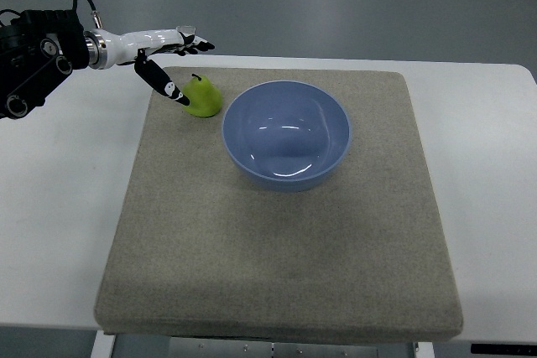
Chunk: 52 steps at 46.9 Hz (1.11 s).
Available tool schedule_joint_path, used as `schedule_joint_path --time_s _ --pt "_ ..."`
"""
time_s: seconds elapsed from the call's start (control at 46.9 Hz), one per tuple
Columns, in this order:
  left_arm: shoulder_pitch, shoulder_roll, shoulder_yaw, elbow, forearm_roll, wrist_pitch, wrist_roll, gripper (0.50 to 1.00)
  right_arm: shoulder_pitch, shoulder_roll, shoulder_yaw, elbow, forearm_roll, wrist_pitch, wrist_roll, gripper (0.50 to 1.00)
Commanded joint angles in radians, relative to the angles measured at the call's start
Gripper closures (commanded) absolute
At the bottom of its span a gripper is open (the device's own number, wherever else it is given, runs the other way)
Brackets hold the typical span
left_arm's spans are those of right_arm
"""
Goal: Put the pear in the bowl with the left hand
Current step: 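Reach the left hand down toward the green pear beside the bowl, then close the left hand fingers around the green pear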
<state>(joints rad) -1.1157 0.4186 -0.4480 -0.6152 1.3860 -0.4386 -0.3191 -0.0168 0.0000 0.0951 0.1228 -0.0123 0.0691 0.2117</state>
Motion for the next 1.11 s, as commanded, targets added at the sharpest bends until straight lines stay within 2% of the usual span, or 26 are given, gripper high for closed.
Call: schedule_joint_path --time_s 0.0,0.192,0.491,0.704,0.896,0.96,1.088 --pt "0.007 -0.020 0.021 0.000 0.025 0.035 0.000 0.506 0.000 0.000 0.000 0.000 0.000 0.000 0.000 0.574" --pt "0.008 -0.063 0.126 0.014 0.034 0.159 0.002 0.506 0.000 0.000 0.000 0.000 0.000 0.000 0.000 0.574" --pt "0.028 -0.103 0.157 0.045 0.038 0.204 0.002 0.512 0.000 0.000 0.000 0.000 0.000 0.000 0.000 0.574" --pt "0.031 -0.106 0.158 0.045 0.042 0.294 0.002 0.531 0.000 0.000 0.000 0.000 0.000 0.000 0.000 0.574" --pt "0.043 -0.106 0.170 0.041 0.044 0.314 0.002 0.707 0.000 0.000 0.000 0.000 0.000 0.000 0.000 0.574" --pt "0.043 -0.106 0.176 0.041 0.045 0.314 0.002 0.733 0.000 0.000 0.000 0.000 0.000 0.000 0.000 0.574" --pt "0.042 -0.104 0.181 0.045 0.044 0.313 0.002 0.827 0.000 0.000 0.000 0.000 0.000 0.000 0.000 0.574"
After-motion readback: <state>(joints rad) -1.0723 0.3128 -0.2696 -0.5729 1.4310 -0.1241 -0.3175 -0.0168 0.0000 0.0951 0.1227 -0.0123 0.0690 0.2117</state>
